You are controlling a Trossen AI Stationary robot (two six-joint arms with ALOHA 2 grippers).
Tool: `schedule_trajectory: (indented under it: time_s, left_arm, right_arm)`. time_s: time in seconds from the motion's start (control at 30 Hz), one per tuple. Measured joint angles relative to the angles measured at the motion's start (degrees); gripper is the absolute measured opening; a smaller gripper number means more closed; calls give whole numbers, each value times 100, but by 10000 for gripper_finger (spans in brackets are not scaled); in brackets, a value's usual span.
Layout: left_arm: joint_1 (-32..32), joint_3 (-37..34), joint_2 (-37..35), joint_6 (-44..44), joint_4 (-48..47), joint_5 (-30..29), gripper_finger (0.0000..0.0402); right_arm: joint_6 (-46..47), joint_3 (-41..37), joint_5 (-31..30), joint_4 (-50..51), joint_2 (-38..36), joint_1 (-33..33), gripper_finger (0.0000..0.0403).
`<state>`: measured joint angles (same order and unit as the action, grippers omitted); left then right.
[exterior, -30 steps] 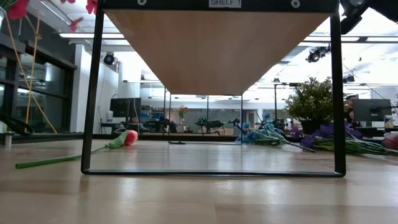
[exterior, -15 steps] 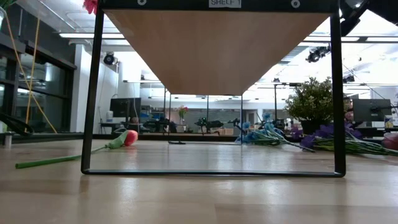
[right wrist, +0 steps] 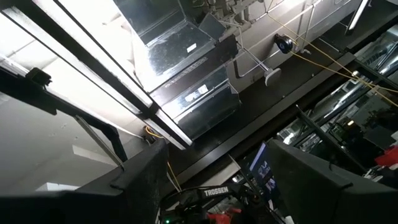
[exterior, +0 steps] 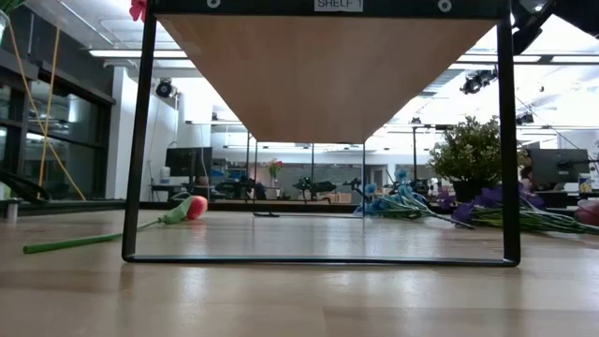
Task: Pick and place flowers into a vace then onto a shelf
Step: Put the orange flowers into the left transparent vase
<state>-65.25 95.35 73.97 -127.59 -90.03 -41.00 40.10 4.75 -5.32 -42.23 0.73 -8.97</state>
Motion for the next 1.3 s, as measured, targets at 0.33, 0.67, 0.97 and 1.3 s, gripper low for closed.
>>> schedule_trajectory:
  time_s: [0.33,0.67,0.97,1.3]
  left_arm:
    - [-2,340,2,650,0,-691,34]
    - [-2,1213,78,2091,1,-1728,34]
    - [-2,1520,404,3204,402,-2152,34]
    - [-6,1657,710,5061,1496,-2414,34]
  right_arm:
    - [14,0,-4,0,0,0,267]
    - [63,0,156,0,0,0,268]
    - [44,0,67,-5,0,0,268]
    - [43,0,-26,-5,0,0,268]
